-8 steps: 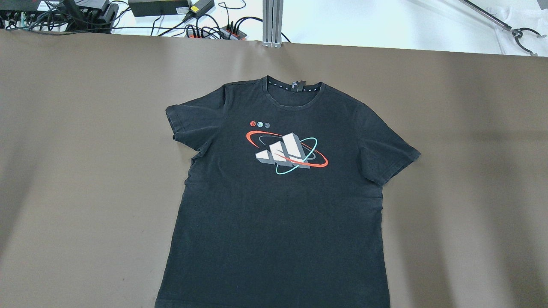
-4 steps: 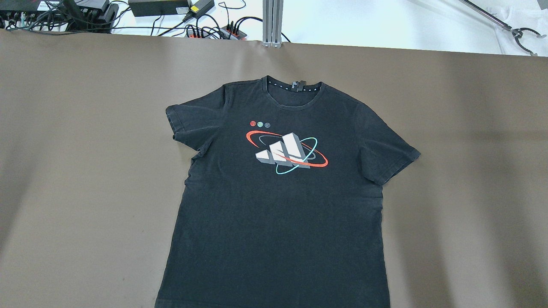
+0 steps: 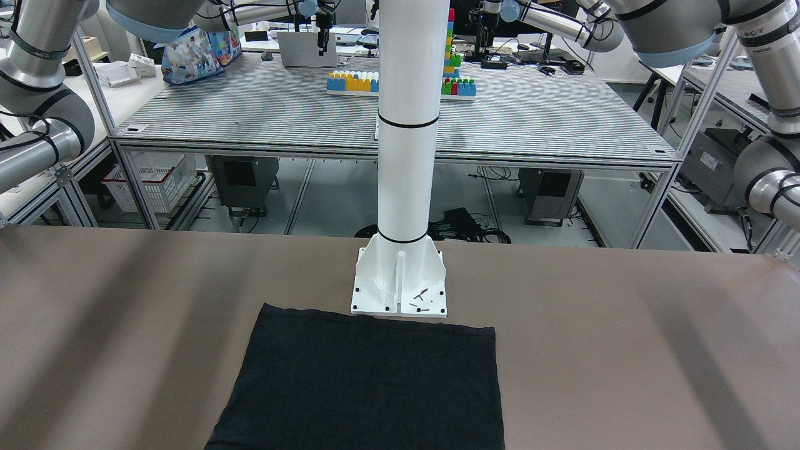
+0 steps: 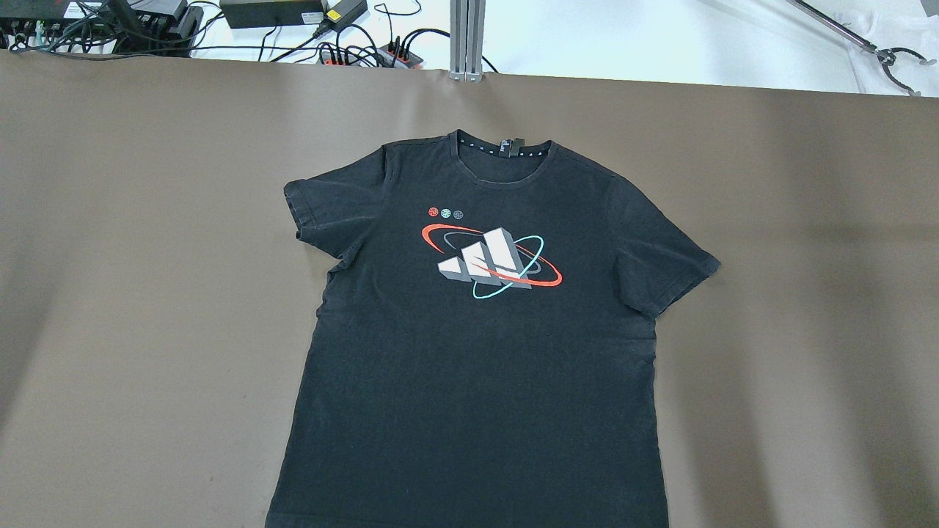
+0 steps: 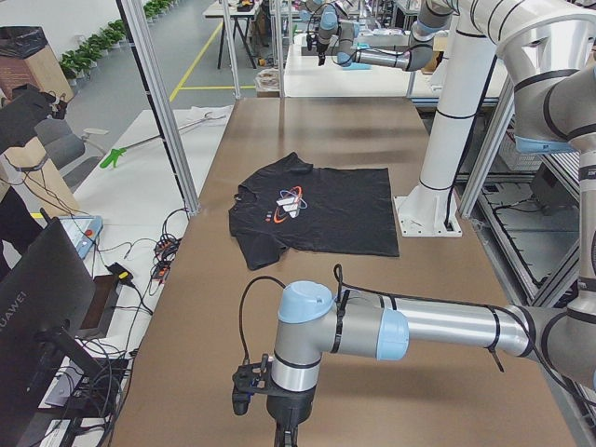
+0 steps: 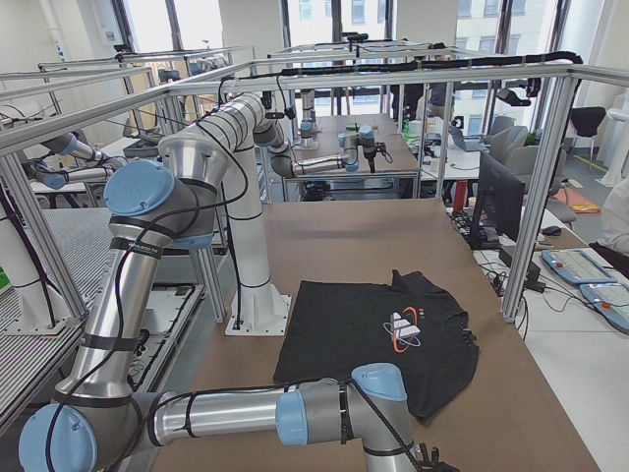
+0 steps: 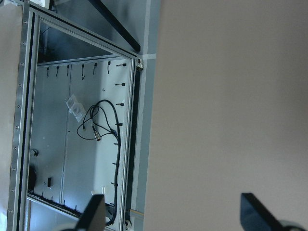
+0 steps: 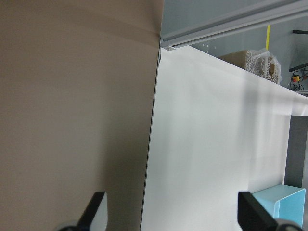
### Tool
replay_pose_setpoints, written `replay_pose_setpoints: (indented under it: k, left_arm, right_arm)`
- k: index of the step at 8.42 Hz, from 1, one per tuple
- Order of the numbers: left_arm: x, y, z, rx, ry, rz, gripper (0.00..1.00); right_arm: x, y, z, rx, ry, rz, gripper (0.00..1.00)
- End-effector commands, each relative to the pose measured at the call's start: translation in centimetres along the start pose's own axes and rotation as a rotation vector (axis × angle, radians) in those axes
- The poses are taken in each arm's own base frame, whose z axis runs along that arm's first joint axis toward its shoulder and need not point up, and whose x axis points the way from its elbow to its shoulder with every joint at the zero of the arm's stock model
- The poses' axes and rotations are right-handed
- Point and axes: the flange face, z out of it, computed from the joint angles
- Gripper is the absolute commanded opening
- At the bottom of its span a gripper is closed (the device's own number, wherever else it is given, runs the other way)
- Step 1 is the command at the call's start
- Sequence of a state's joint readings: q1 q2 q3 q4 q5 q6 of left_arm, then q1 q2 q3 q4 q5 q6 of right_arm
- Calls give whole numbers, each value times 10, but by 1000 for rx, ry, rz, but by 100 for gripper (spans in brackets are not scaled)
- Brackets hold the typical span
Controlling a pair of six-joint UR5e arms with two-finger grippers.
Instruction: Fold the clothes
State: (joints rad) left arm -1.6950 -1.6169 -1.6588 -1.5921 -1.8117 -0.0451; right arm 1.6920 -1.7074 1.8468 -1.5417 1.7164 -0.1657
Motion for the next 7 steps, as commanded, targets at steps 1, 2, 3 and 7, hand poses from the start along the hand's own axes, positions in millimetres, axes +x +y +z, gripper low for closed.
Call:
replay_pose_setpoints:
  k: [1,2,3,7]
  left_arm:
    - [0,0,0,1,0,-1,100]
    - [0,0,0,1,0,-1,100]
    - [0,0,-1,1,0,-2,100]
    - [1,-1,-5,10,0,1,100]
  right_arm:
    - [0,1,1,-3,-1,0,95]
    - [0,4,3,-9,-2,0,95]
    - [0,4,3,-9,-2,0,95]
    - [0,8,4,-3,0,0,95]
